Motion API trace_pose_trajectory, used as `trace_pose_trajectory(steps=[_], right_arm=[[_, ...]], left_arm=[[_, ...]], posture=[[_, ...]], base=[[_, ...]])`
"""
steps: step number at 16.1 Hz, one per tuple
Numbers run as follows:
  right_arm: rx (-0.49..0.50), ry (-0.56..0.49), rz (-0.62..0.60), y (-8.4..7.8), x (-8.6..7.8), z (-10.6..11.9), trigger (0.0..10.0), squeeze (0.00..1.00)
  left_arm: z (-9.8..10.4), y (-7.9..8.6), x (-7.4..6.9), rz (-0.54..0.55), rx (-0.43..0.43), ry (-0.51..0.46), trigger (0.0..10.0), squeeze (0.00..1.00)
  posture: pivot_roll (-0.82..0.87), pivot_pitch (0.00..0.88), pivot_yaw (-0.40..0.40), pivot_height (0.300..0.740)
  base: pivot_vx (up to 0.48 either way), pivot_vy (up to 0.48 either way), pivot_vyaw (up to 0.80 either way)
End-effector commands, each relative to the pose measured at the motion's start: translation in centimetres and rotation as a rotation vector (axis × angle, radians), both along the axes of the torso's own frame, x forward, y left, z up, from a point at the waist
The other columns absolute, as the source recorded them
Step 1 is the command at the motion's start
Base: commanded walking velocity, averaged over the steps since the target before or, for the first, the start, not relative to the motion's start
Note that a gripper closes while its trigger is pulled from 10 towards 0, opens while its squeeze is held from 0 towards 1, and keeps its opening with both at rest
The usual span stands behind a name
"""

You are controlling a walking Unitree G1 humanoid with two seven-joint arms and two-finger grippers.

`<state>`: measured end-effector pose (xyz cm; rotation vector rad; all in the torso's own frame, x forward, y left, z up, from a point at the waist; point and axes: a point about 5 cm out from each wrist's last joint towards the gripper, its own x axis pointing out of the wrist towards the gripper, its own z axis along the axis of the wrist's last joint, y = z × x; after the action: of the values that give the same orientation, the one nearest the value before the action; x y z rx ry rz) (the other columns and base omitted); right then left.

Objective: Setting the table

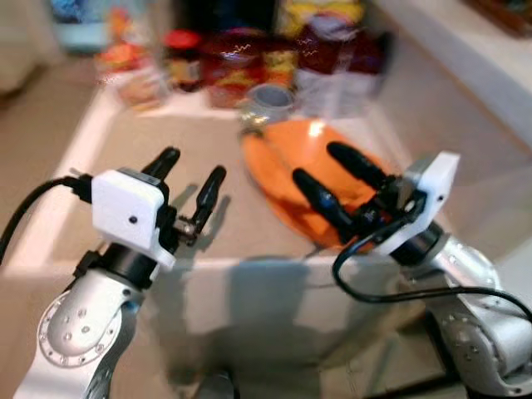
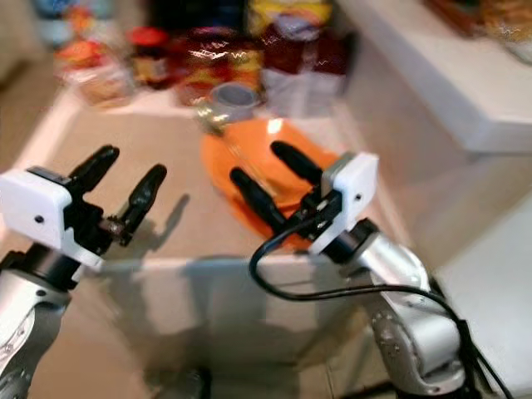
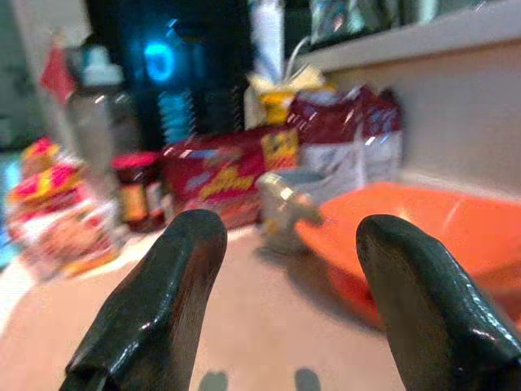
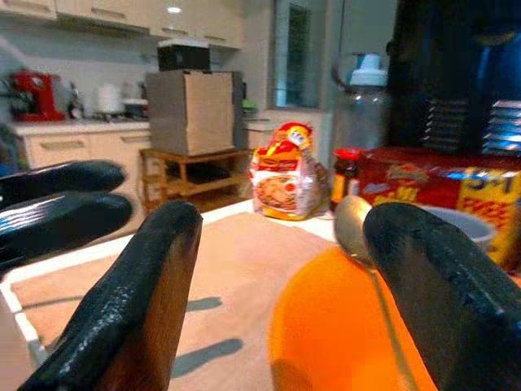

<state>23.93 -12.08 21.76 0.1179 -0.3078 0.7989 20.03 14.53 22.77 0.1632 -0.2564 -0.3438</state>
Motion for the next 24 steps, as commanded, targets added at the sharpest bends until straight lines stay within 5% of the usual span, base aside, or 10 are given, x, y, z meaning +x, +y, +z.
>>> trace_pose_trajectory(steps=[1, 8, 13, 14, 17, 20, 24], right_arm=[[0.029, -0.024, -0.022, -0.4, 0.3, 1.2, 10.0, 0.0], [-0.04, 0.012, -0.366, -4.6, 1.1, 1.7, 10.0, 0.0], [-0.21, 0.213, -0.6, -8.7, 3.9, 2.5, 10.0, 0.0], [-0.269, 0.219, -0.606, -10.0, 5.5, 2.7, 10.0, 0.92], [-0.246, 0.26, -0.538, -10.9, 8.1, 3.8, 10.0, 1.0], [-0.32, 0.404, -0.348, -12.4, 11.8, 2.8, 10.0, 1.0], [-0.442, 0.498, -0.28, -14.4, 12.3, 1.8, 10.0, 1.0]], left_arm=[[0.3, -0.2, 0.4, -0.023, 0.008, 0.005, 10.0, 0.0], [0.0, -2.2, 4.4, -0.107, 0.043, 0.084, 10.0, 0.0], [-0.5, -2.7, 6.8, -0.123, 0.101, 0.151, 10.0, 0.0], [-0.5, -3.1, 6.8, -0.151, 0.098, 0.141, 10.0, 0.0], [0.1, -3.6, 6.1, -0.245, 0.051, 0.141, 10.0, 0.0], [-0.2, -4.4, 5.0, -0.39, 0.114, 0.187, 10.0, 0.0], [-0.5, -4.6, 4.1, -0.451, 0.146, 0.222, 10.0, 0.0]], posture=[[0.13, 0.049, -0.082, 0.74], [0.05, 0.045, 0.017, 0.74], [0.02, 0.039, -0.007, 0.74], [0.02, 0.035, -0.032, 0.74], [0.03, 0.028, -0.051, 0.74], [0.05, 0.012, -0.083, 0.74], [0.07, 0.005, -0.113, 0.74]], base=[[0.0, 0.0, 0.8], [0.0, 0.0, 0.8], [0.0, 0.0, 0.0], [0.0, 0.0, 0.0], [0.0, 0.0, 0.0], [0.0, 0.0, 0.0], [0.0, 0.0, 0.0]])
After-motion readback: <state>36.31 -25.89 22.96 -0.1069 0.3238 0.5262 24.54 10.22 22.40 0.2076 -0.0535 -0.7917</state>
